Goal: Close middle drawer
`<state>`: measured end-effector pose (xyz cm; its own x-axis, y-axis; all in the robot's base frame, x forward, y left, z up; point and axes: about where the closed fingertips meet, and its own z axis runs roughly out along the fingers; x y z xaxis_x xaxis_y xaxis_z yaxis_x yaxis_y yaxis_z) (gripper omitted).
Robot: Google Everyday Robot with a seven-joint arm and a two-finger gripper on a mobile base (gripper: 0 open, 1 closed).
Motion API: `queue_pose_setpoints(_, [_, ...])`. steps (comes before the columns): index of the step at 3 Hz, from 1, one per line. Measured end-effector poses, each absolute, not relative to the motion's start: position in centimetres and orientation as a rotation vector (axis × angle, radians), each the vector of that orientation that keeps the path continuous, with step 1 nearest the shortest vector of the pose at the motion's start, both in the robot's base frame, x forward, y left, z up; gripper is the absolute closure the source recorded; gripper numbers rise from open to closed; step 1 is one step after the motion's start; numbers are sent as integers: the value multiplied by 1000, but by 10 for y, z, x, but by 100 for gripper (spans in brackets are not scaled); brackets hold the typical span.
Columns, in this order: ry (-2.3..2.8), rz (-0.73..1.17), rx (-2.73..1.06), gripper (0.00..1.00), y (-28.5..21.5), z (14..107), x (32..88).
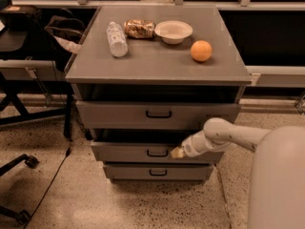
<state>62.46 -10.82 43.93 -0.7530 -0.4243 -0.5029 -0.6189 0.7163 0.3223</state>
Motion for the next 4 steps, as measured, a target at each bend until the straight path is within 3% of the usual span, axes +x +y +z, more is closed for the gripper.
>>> queue_pose_setpoints(1, [2504, 659, -811, 100, -109, 446, 643])
queue_pose_setpoints(4, [2505, 664, -809, 34, -109, 443, 644])
